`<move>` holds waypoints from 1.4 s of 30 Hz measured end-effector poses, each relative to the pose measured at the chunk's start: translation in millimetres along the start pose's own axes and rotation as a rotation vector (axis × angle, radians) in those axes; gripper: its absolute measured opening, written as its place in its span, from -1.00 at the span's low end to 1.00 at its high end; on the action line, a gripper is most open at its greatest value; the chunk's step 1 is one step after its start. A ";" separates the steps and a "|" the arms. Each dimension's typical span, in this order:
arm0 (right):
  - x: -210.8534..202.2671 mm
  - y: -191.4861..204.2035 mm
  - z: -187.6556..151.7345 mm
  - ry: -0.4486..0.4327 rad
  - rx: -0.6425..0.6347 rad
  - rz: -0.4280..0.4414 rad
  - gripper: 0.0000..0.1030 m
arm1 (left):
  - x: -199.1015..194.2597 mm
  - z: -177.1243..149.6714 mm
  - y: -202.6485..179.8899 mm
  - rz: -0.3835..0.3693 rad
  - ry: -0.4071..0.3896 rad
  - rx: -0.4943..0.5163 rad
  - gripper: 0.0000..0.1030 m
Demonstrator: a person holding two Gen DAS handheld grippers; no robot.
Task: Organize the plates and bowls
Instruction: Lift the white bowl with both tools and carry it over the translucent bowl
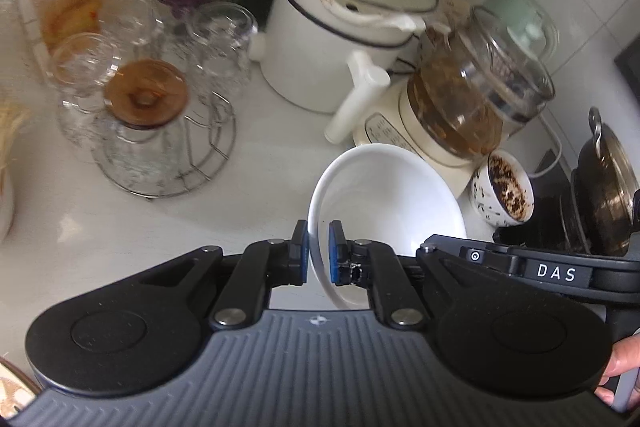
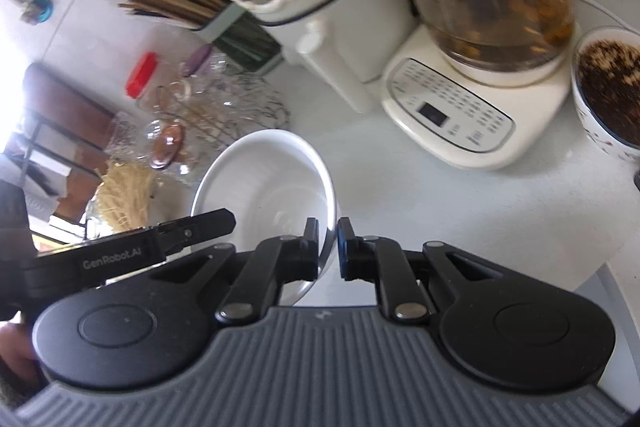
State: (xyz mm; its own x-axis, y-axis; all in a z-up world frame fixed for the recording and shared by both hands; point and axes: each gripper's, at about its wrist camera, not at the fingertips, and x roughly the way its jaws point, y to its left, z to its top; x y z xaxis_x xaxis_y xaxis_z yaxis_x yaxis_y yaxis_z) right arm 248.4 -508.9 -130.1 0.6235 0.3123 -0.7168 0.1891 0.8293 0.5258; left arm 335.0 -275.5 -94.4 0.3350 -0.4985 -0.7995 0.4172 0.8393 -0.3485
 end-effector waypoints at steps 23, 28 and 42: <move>6.5 98.8 -13.8 0.025 -0.237 0.102 -0.75 | -89.0 -40.7 71.7 0.081 -0.155 -0.185 -0.78; 18.3 112.6 -22.0 0.063 -0.273 0.117 -0.74 | -98.6 -52.4 85.7 0.105 -0.159 -0.221 -0.78; 53.7 131.0 -54.1 0.187 -0.348 0.087 -0.74 | -89.2 -93.5 120.2 0.141 -0.095 -0.364 -0.78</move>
State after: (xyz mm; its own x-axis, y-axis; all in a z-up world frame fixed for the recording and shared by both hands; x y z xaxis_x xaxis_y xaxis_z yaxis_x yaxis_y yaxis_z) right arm 265.6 -358.4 -124.5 0.4707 0.4403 -0.7646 -0.1462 0.8935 0.4245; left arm 276.2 -109.8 -110.7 0.4515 -0.3769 -0.8088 0.0410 0.9142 -0.4032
